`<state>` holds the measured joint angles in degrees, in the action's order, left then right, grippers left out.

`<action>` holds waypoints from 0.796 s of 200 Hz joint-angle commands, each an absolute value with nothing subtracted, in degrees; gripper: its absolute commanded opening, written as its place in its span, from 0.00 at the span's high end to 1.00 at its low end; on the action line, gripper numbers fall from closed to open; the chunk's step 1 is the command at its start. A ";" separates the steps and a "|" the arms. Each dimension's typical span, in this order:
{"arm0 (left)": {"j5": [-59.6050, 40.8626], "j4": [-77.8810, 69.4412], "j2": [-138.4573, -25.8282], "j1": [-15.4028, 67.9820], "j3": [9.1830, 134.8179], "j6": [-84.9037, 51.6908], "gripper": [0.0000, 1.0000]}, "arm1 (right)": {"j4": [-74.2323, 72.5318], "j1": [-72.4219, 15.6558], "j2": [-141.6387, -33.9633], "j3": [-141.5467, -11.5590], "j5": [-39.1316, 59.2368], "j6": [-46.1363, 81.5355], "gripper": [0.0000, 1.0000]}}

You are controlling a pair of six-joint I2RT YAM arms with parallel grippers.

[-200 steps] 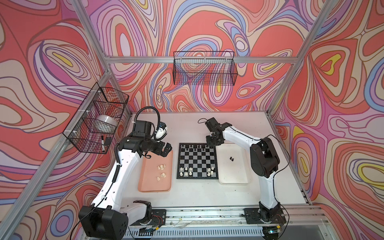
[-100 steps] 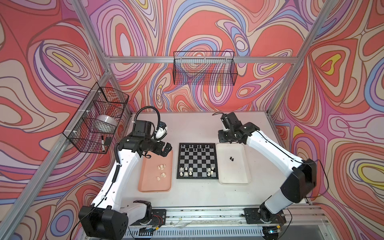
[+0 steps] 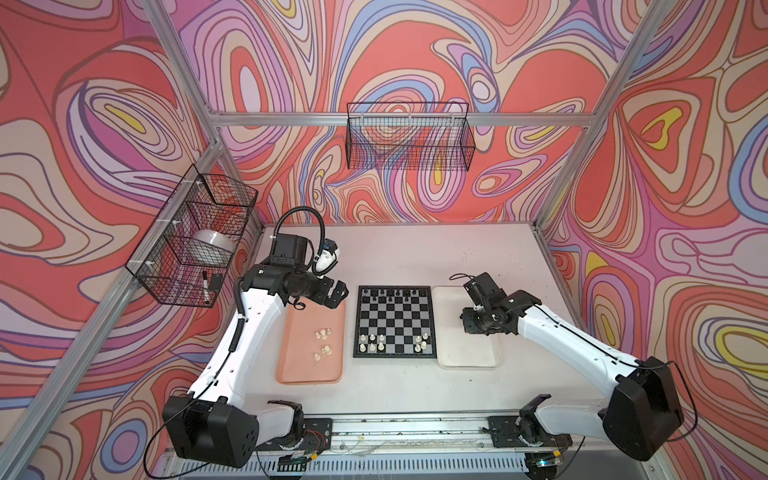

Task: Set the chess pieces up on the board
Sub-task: 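Move the right gripper back over the white tray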

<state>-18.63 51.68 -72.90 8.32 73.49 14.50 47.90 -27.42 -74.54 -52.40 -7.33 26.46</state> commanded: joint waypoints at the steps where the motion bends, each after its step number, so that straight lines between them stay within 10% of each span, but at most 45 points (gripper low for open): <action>1: -19.40 53.62 -72.62 8.66 75.02 14.19 0.00 | 42.60 -26.08 -75.50 -51.12 -5.52 27.56 0.77; 159: -17.64 53.35 -72.74 8.97 74.58 15.18 0.00 | 38.96 -20.70 -88.94 -56.36 -3.95 20.98 0.75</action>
<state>-18.04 51.68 -72.88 8.71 73.52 14.35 38.94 -21.37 -87.94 -54.41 -3.16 22.24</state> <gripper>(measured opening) 0.998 0.251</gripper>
